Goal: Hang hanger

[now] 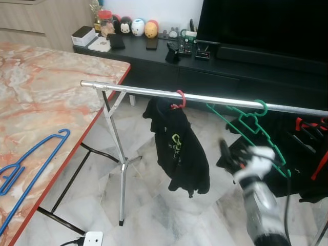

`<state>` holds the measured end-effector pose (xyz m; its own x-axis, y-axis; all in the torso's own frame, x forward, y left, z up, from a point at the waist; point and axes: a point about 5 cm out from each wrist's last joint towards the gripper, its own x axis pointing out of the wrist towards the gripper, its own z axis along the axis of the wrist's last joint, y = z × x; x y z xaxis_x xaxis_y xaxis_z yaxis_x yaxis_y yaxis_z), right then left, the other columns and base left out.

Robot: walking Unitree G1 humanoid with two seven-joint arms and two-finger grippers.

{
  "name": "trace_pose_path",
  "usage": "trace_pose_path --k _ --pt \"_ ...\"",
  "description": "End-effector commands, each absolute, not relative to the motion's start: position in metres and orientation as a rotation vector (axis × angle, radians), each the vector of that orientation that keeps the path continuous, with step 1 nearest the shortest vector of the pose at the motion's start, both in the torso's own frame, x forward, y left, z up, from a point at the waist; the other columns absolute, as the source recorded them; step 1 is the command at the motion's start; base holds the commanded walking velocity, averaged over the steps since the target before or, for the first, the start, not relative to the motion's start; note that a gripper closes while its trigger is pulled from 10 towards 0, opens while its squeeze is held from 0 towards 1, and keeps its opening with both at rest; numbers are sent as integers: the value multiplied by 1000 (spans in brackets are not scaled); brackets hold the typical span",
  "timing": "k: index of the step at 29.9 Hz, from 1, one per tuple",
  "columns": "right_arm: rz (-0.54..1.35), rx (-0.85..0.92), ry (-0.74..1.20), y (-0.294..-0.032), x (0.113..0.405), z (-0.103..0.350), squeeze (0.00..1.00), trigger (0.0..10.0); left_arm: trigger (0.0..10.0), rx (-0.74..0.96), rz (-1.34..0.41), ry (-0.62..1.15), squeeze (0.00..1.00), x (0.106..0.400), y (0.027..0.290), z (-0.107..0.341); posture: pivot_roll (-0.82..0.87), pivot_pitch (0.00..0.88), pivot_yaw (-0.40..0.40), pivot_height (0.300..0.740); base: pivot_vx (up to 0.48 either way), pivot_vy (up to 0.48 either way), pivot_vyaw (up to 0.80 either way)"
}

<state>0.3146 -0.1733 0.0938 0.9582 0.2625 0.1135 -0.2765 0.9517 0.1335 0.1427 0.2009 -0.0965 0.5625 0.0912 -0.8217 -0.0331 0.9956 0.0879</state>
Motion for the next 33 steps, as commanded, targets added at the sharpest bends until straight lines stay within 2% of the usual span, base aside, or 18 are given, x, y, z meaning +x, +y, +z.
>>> trace_pose_path --k 1,10,23,33 --pt "281 122 -75 -169 313 90 0 10000 10000 79 61 1039 0 126 201 -103 -23 83 -38 740 0 0 800" --pt "253 162 -28 -173 308 81 0 10000 10000 79 70 1056 0 121 204 -104 -20 90 -33 740 0 0 784" --pt "131 198 1 -178 311 75 0 10000 10000 88 65 1063 0 124 206 -103 0 88 -14 740 0 0 0" --pt "163 196 -6 -172 312 77 0 10000 10000 94 72 1056 0 125 205 -103 0 84 -14 740 0 0 0"
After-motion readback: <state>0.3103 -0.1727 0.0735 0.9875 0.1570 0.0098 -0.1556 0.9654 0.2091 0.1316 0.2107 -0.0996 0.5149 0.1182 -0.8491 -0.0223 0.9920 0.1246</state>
